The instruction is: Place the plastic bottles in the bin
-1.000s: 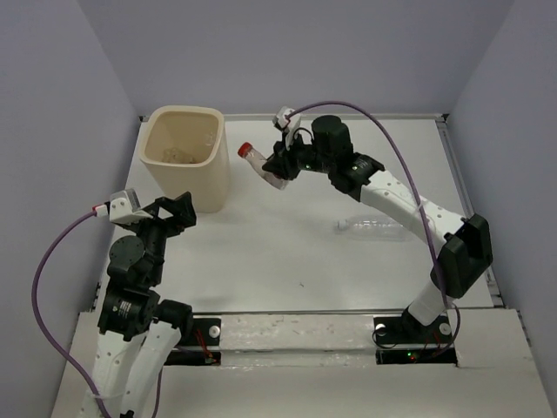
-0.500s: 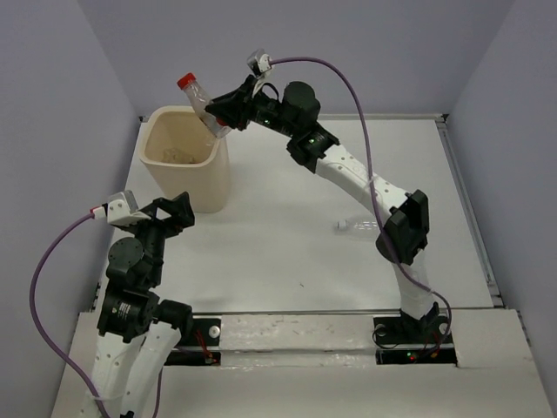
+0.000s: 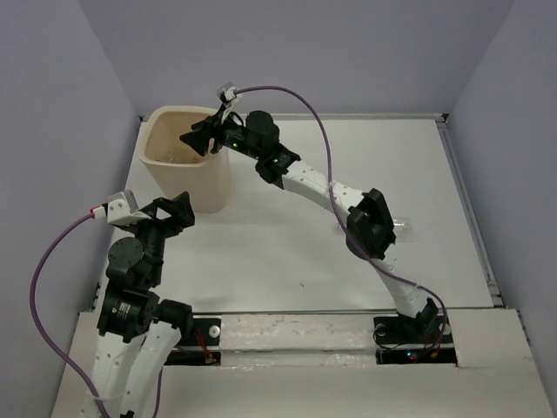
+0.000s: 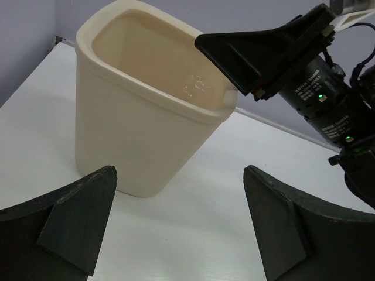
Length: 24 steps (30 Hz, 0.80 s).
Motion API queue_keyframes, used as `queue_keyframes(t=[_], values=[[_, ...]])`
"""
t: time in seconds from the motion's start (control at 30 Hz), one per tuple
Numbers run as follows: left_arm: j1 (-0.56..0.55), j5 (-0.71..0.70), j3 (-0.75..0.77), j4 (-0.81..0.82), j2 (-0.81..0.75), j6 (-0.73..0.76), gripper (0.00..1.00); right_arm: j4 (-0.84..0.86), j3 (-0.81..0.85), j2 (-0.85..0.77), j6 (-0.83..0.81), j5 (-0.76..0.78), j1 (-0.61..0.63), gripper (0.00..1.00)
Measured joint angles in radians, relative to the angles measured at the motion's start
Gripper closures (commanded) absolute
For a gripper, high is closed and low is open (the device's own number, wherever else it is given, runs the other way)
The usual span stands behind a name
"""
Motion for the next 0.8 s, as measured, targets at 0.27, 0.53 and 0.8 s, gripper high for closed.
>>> queue_keyframes(t=[0.27, 0.53, 0.8], values=[[0.0, 0.089, 0.001, 0.01, 0.012, 0.019, 0.01, 0.129, -0.545, -0.471, -0.064, 0.066, -0.005, 0.45], [-0.016, 0.503, 0.087, 0.14, 0.272, 0.027, 0.01, 0.095, -1.237, -1.2, -0.096, 0.304, -0.096, 0.33], [-0.513, 0.476, 0.306, 0.269, 0.774, 0.074, 0.01, -0.224, -1.355, -1.798, -0.093, 0.61, -0.187, 0.17]])
